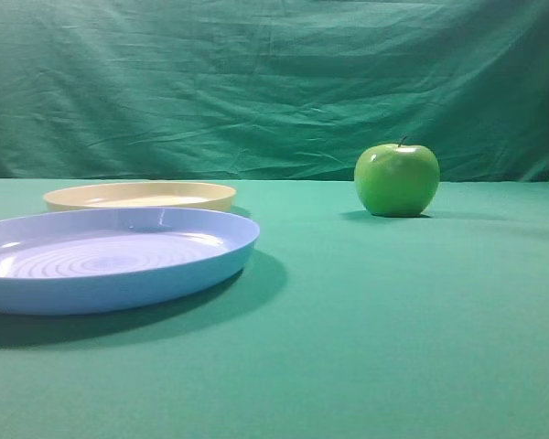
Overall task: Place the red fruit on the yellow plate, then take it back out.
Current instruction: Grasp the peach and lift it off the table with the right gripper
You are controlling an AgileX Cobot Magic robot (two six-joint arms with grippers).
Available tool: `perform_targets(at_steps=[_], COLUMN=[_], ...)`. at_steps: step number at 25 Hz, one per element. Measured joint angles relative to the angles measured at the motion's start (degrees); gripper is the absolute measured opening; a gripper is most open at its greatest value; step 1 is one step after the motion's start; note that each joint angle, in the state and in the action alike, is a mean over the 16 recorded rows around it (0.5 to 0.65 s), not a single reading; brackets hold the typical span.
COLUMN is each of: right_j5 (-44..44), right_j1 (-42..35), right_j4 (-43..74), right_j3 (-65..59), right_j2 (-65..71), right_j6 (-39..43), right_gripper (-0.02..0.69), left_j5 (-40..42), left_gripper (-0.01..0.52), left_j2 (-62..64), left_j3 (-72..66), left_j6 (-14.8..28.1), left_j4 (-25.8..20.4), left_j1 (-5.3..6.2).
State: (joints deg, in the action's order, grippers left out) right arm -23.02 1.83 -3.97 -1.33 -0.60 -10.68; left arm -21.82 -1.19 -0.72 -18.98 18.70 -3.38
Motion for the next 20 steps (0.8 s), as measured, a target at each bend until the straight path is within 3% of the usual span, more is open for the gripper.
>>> perform_targets(at_steps=[20], right_j5=[0.0], right_j1=[0.0], right_j4=[0.0], right_j3=[0.0], right_j2=[0.0], right_j6=[0.0], right_gripper=[0.0], left_j5=[0.0], left_gripper=[0.0], left_j2=[0.0], left_j3=[0.0], left_j6=[0.0], left_j4=[0.0], left_j1=[0.0])
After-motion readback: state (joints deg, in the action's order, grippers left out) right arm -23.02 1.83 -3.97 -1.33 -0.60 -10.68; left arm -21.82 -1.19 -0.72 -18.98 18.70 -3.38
